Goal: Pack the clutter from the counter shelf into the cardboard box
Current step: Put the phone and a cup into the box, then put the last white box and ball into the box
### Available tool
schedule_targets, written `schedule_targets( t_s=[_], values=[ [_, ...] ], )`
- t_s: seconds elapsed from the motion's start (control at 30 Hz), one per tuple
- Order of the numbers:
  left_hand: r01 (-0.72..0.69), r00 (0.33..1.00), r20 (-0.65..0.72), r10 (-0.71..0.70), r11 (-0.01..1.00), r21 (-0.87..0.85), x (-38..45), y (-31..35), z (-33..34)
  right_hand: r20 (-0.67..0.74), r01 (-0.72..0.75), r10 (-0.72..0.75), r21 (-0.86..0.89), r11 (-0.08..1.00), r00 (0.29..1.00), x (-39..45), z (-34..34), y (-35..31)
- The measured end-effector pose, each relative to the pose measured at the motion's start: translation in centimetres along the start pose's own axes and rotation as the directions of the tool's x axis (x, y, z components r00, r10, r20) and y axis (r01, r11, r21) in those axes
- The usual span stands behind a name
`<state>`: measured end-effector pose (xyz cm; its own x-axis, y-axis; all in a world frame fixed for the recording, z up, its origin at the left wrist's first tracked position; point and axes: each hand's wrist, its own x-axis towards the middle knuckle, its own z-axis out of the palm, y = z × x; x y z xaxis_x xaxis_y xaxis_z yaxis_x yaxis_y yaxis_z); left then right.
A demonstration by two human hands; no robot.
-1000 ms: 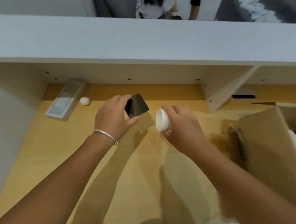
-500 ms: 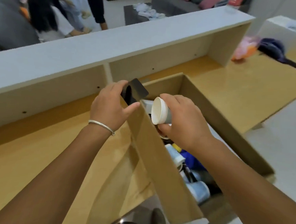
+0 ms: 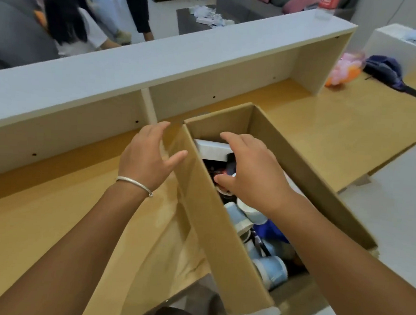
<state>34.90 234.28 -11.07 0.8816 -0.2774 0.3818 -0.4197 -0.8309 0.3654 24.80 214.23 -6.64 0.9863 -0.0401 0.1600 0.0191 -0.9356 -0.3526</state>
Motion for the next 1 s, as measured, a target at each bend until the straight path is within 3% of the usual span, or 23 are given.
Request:
schedule_targets(
  t_s=[0.23,0.53,0.77,1.0],
  values=[
    [0.243,0.970,-0.044,-0.239,0.966,0.094,-5.9,-12.5,-5.9,0.138,0.169,-0.175,0.054,0.984,0.975,3.8,6.0,-10.0],
    [0.561,0.828,-0.124,-0.547,0.812,0.160,-16.4,-30.0,-13.9,0.290,0.337,-0.361,0.132,0.932,0.886,7.6,19.4,-27.6],
    [0.686,0.727,-0.163,-0.666,0.707,0.170,-22.1,-40.1,-17.7,0.357,0.389,-0.428,0.178,0.904,0.831,9.9,28.7,-38.5],
    [0.754,0.657,-0.153,-0.739,0.635,0.168,-22.8,-47.9,-17.8,0.433,0.436,-0.482,0.208,0.876,0.762,12.1,35.1,-44.9]
  ],
)
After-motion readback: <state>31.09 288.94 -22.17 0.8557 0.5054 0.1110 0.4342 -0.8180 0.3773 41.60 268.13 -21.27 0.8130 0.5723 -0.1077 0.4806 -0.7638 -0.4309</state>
